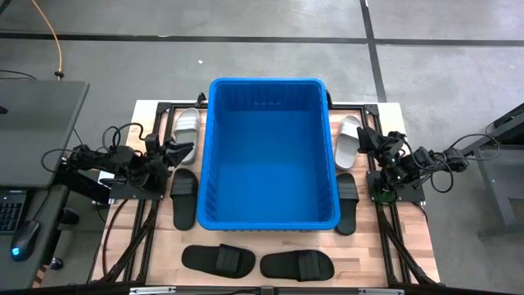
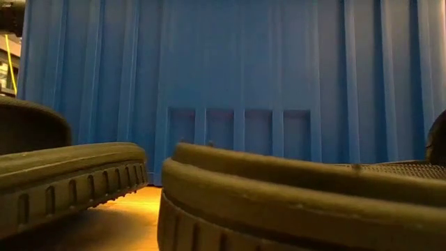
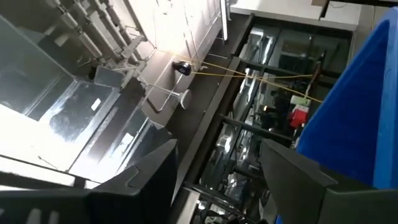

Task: Pick and place slides into bin
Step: Put the black slipper into the bin

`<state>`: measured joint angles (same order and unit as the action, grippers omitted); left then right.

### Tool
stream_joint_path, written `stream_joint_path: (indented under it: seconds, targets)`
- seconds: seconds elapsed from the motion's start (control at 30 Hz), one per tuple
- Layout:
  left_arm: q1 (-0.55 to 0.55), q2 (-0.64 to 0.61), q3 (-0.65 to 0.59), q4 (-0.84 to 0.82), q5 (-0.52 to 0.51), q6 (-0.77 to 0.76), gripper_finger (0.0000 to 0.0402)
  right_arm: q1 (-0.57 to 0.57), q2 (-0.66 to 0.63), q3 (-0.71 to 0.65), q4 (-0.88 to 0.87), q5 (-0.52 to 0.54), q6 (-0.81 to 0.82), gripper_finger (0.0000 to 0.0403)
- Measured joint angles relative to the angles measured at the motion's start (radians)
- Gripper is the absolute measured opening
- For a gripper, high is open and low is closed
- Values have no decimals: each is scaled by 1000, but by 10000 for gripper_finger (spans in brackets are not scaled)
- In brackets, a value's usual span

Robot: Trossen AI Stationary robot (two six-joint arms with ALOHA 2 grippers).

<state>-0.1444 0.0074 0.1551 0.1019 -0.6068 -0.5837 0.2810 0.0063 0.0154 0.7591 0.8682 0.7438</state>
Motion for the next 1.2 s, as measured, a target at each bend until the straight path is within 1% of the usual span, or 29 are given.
stream_joint_path:
  seconds: [0.07, 0.13, 0.23, 0.33, 0.43, 0.5, 0.57, 0.63, 0.67, 0.73, 0.77, 0.83, 0.9, 0.93, 1.0, 1.07, 1.2]
  targets:
    - [0, 1, 0, -9, -19, -5, 129, -1, 0, 0, 4, 19, -8, 218]
    - [0, 1, -1, 7, -30, -43, 129, -2, 1, 0, 18, 35, 7, 218]
    - [0, 1, -1, 15, -22, -50, 129, -2, 5, 1, 23, -27, 6, 218]
    - [0, 2, -1, 15, -10, -59, 129, -2, 10, 2, -5, -45, 127, 218]
    - [0, 2, -1, -2, -18, -52, 129, -3, 35, 2, 6, -175, 221, 218]
    - [0, 2, -1, -4, -29, -52, 129, -6, 61, 9, 44, -223, 240, 218]
    - [0, 2, -1, 1, -31, -52, 129, -6, 90, 49, 63, -261, 181, 218]
    - [0, 2, -1, 0, -33, -52, 129, -6, 111, 126, 58, -323, 105, 218]
    - [0, 2, -1, 0, -33, -52, 129, -6, 123, 178, 28, -352, 76, 218]
    - [0, 2, -1, -3, -33, -51, 129, -5, 153, 298, -134, -396, 44, 218]
    - [0, 2, -1, -10, -34, -50, 129, -5, 175, 372, -261, -408, 48, 218]
    - [0, 2, -1, -26, -45, -50, 129, -5, 227, 532, -573, -412, 102, 218]
    - [0, 2, -1, -33, -58, -49, 129, -5, 312, 690, -865, -411, 160, 218]
    - [0, 2, -1, -37, -66, -50, 129, -5, 361, 760, -973, -421, 171, 218]
    - [0, 2, -1, -50, -82, -50, 129, -5, 454, 883, -1133, -463, 168, 218]
    - [0, 2, -1, -51, -86, -50, 129, -5, 543, 996, -1245, -516, 136, 218]
    - [0, 2, -1, -48, -86, -56, 129, -5, 692, 1178, -1510, -637, 134, 218]
